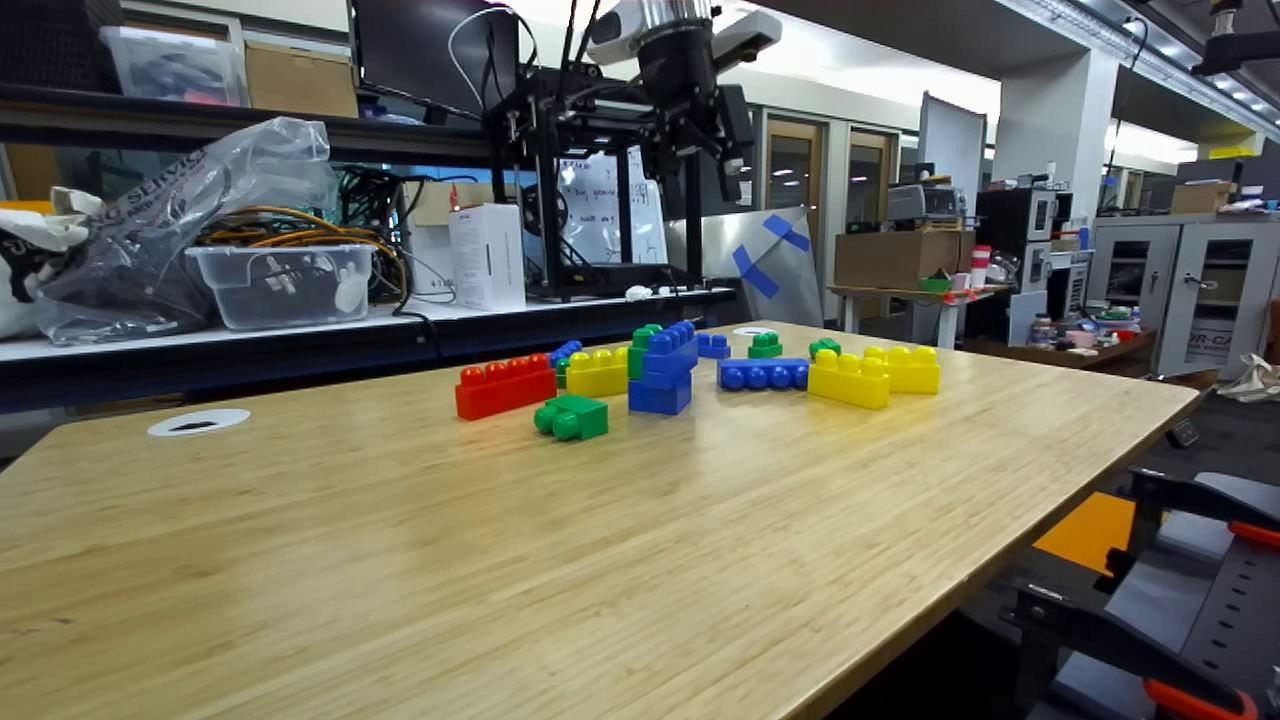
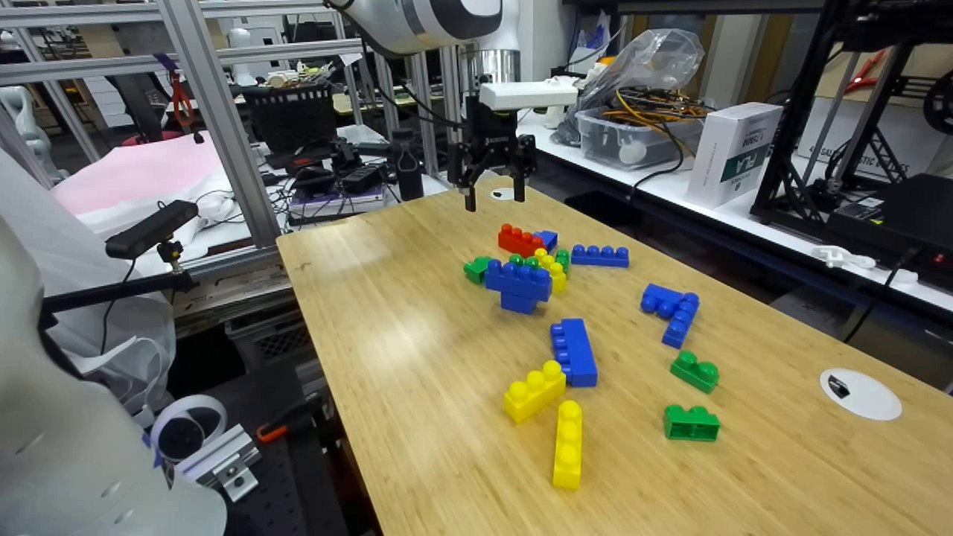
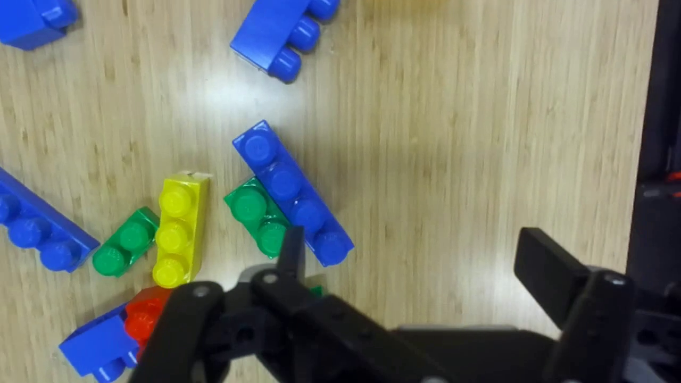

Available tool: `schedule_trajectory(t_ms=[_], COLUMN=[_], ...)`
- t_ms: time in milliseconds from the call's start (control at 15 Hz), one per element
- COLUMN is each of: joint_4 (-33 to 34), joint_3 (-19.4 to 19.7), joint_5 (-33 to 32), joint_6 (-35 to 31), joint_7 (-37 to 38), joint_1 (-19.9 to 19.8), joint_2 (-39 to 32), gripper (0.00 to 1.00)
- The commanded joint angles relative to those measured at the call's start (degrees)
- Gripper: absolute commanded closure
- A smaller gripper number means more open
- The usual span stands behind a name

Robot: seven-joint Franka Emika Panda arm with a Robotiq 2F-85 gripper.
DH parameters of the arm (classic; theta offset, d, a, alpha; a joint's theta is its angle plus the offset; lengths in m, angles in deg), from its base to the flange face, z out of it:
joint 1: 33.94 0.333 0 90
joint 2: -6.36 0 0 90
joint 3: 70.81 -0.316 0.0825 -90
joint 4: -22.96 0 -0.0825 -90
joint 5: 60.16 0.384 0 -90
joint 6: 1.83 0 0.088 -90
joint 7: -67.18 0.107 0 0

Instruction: Remove the blue building block from the center left of the table and put it on the blue and green one

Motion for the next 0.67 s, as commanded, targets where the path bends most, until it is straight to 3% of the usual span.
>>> schedule_trajectory(t_ms=[0, 333, 467, 600], joint_4=[3.8, 8.0, 9.0, 9.3], joint_3=[0.4, 0.9, 0.8, 0.7], joint_5=[3.0, 5.9, 7.4, 9.1], joint_6=[1.7, 1.4, 1.3, 0.5], joint_7=[8.7, 22.2, 27.7, 33.5], joint_1=[-0.7, -1.6, -1.9, -2.0], joint_2=[-3.1, -8.4, -10.0, -10.8], gripper=[0.0, 0.0, 0.26, 0.4])
